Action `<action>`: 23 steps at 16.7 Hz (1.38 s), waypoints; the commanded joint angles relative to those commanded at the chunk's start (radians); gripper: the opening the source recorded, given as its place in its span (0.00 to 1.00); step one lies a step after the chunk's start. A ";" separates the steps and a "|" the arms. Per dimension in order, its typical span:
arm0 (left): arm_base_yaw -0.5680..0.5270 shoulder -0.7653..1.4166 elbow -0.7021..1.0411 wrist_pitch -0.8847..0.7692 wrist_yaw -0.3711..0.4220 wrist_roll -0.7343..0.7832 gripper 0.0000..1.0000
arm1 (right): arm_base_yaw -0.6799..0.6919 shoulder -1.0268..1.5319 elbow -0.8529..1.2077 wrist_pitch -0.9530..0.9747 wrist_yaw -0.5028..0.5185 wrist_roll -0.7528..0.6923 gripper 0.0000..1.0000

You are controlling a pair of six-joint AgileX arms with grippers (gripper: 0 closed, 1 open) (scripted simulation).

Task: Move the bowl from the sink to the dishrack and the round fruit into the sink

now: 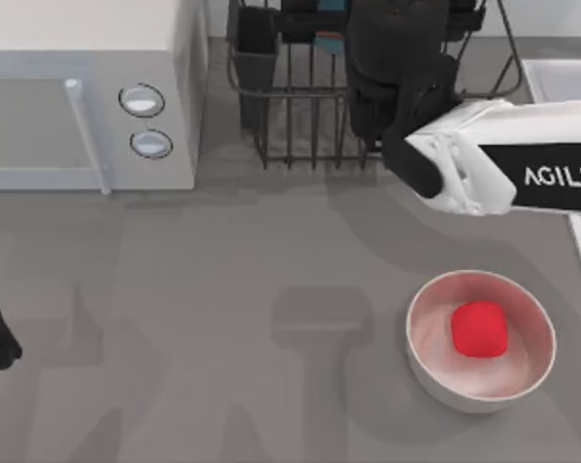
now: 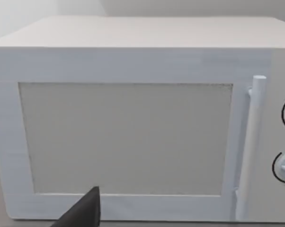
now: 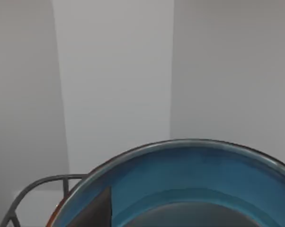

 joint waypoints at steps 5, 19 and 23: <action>0.000 0.000 0.000 0.000 0.000 0.000 1.00 | 0.003 0.000 0.000 0.000 0.000 0.000 1.00; 0.000 0.000 0.000 0.000 0.000 0.000 1.00 | -0.323 -1.042 -0.781 -0.291 -0.476 0.010 1.00; 0.000 0.000 0.000 0.000 0.000 0.000 1.00 | -0.450 -1.502 -1.045 -0.445 -0.590 0.003 1.00</action>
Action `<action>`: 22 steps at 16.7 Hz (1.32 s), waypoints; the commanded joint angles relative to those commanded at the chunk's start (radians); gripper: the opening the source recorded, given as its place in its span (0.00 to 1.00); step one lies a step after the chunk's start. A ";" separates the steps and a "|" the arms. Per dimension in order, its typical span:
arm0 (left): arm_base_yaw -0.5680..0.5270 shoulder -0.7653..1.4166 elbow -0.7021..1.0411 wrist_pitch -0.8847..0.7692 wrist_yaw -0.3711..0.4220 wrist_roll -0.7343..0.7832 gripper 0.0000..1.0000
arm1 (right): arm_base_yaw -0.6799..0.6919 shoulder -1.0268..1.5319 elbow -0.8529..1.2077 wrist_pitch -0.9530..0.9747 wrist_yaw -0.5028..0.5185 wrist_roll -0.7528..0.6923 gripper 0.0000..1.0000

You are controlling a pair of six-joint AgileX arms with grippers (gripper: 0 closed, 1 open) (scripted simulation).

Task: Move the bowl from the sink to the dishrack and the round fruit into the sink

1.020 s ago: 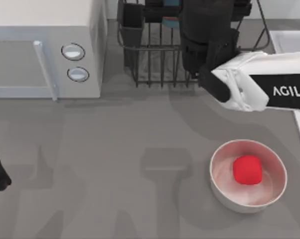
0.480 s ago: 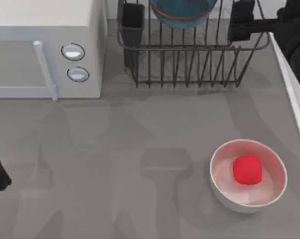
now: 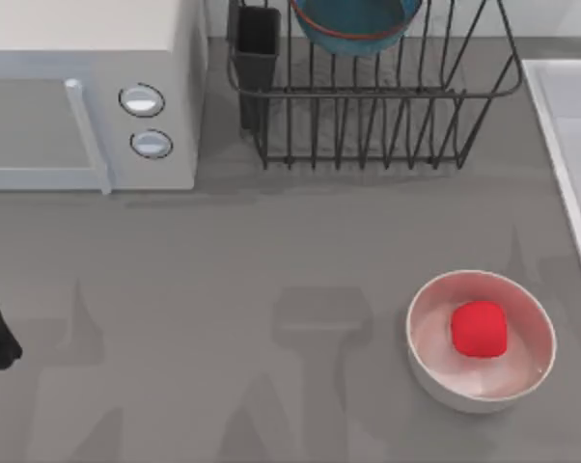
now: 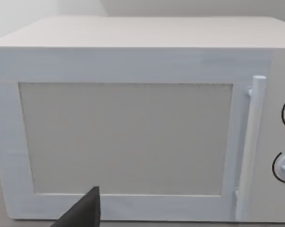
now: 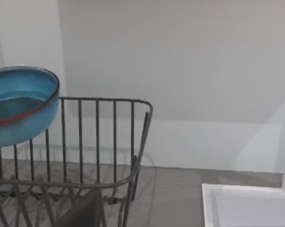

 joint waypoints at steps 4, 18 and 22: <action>0.000 0.000 0.000 0.000 0.000 0.000 1.00 | -0.108 -0.341 -0.191 -0.145 -0.061 -0.011 1.00; 0.000 0.000 0.000 0.000 0.000 0.000 1.00 | -0.182 -0.542 -0.288 -0.256 -0.075 -0.021 1.00; 0.000 0.000 0.000 0.000 0.000 0.000 1.00 | -0.182 -0.542 -0.288 -0.256 -0.075 -0.021 1.00</action>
